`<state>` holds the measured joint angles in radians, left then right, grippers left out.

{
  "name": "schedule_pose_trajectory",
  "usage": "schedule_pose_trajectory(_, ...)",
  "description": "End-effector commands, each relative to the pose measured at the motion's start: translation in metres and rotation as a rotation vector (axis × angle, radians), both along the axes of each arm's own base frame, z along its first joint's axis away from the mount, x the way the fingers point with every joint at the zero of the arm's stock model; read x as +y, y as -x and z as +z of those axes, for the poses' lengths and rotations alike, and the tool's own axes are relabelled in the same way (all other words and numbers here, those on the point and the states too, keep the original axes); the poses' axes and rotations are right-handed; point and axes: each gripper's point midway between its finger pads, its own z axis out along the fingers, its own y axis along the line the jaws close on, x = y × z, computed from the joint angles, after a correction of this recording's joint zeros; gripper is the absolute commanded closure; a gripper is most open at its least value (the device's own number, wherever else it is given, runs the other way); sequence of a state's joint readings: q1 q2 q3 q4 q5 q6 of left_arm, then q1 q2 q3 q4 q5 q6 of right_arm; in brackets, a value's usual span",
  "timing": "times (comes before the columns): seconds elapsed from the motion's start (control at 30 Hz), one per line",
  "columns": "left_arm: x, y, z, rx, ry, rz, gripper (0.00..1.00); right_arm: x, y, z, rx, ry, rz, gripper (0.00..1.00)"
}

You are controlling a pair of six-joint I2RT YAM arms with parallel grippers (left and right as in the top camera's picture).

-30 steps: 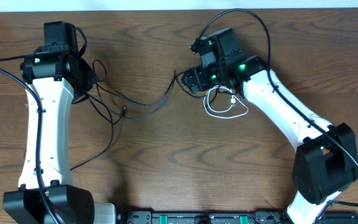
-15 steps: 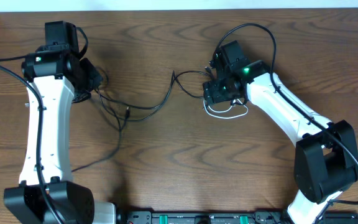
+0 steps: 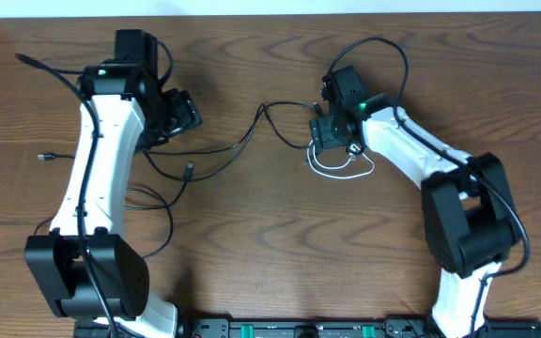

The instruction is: Untangle cables

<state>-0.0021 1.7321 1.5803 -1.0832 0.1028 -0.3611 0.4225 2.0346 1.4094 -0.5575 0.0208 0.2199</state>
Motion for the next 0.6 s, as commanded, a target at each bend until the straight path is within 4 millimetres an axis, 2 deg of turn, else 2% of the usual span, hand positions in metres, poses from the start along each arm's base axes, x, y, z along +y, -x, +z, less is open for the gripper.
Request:
schedule_pose_trajectory(0.0, -0.010, 0.000, -0.006, 0.014, -0.003, -0.046, 0.18, -0.002, -0.006, -0.027, 0.008, 0.016, -0.016, 0.22)
schedule_pose_trajectory(0.07, -0.014, 0.001, -0.006, 0.015, -0.003, -0.057, 0.18, -0.002, -0.006, -0.037, 0.019, 0.020, -0.016, 0.25)
schedule_pose_trajectory(0.1, -0.016, 0.001, -0.006, 0.015, -0.003, -0.062, 0.18, -0.002, -0.006, -0.040, 0.024, 0.022, -0.015, 0.31)
schedule_pose_trajectory(0.17, -0.017, 0.001, -0.006, 0.014, -0.003, -0.065, 0.18, -0.002, -0.004, -0.042, 0.030, 0.025, -0.014, 0.54)
schedule_pose_trajectory(0.23, -0.017, 0.001, -0.006, 0.014, -0.003, -0.065, 0.18, -0.002, -0.007, -0.038, 0.020, 0.021, -0.016, 0.70)
schedule_pose_trajectory(0.27, -0.017, 0.000, -0.006, 0.013, -0.003, -0.065, 0.18, -0.004, -0.010, -0.031, 0.006, 0.014, -0.023, 0.79)
schedule_pose_trajectory(0.3, -0.017, 0.000, -0.006, 0.013, -0.003, -0.065, 0.18, -0.005, -0.014, -0.020, -0.013, 0.005, -0.028, 0.83)
schedule_pose_trajectory(0.33, -0.017, 0.001, -0.006, 0.014, -0.003, -0.065, 0.18, -0.004, -0.019, 0.000, -0.055, -0.012, -0.031, 0.83)
schedule_pose_trajectory(0.37, -0.017, 0.001, -0.006, 0.014, -0.003, -0.065, 0.18, -0.004, -0.021, 0.007, -0.071, -0.017, -0.027, 0.84)
schedule_pose_trajectory(0.43, -0.017, 0.001, -0.006, 0.014, -0.003, -0.065, 0.18, -0.004, -0.026, 0.042, -0.143, -0.034, -0.003, 0.96)
schedule_pose_trajectory(0.57, -0.017, -0.001, -0.006, 0.009, -0.003, -0.065, 0.18, -0.006, -0.025, 0.088, -0.222, -0.064, -0.005, 0.99)
